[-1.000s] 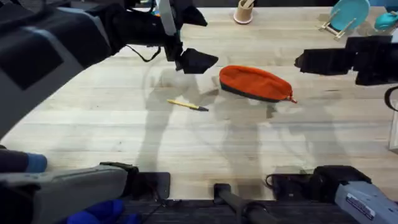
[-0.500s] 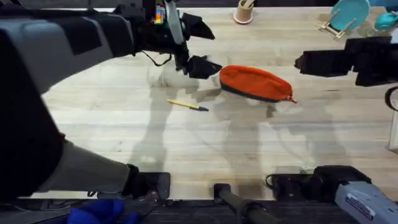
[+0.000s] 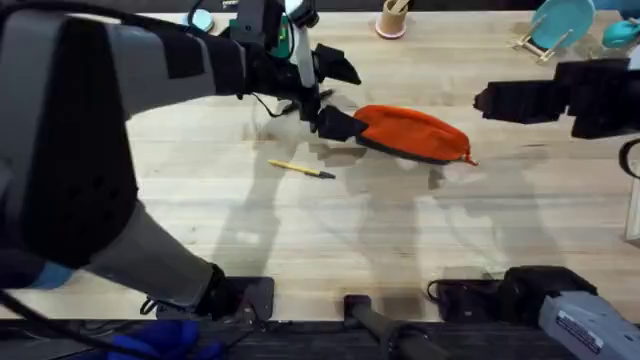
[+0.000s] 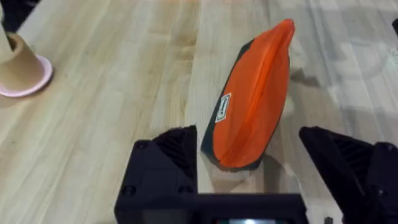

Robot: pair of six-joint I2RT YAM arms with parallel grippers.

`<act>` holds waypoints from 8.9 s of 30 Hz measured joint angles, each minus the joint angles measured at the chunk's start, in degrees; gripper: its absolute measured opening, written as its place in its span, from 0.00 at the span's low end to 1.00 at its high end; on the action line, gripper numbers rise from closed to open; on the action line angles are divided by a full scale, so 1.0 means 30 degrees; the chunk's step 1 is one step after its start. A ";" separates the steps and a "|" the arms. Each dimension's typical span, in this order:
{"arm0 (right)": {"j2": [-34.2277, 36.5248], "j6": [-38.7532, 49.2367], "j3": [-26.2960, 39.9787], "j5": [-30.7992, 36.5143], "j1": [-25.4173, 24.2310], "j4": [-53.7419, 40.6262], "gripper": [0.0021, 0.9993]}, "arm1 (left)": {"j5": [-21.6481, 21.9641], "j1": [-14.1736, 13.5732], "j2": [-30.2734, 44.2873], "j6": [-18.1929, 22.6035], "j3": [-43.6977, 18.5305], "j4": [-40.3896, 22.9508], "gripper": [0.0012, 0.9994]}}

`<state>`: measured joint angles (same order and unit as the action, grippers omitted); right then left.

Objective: Unzip the bag, pick up the pens from the table one at a time and place them inside, then zip the bag closed.

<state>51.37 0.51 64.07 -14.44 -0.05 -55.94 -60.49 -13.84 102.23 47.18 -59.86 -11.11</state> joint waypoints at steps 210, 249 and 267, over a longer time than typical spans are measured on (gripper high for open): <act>1.5155 3.0855 0.5074 -0.7639 -1.2203 -0.9624 1.00 | 0.2248 -0.1599 0.1270 0.0003 0.0000 0.1005 0.04; 1.7506 3.0855 0.0647 -0.8324 -1.0611 -0.3173 1.00 | 0.2251 -0.1599 0.1270 0.0000 0.0000 0.1012 0.04; 1.7504 3.0771 -0.0911 -0.8633 -0.7941 0.0025 1.00 | 0.2251 -0.1599 0.1270 0.0004 0.0000 0.1008 0.04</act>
<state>103.89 92.83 61.34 -40.34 -23.88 -55.87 -53.74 -18.63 106.04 47.19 -59.86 -8.09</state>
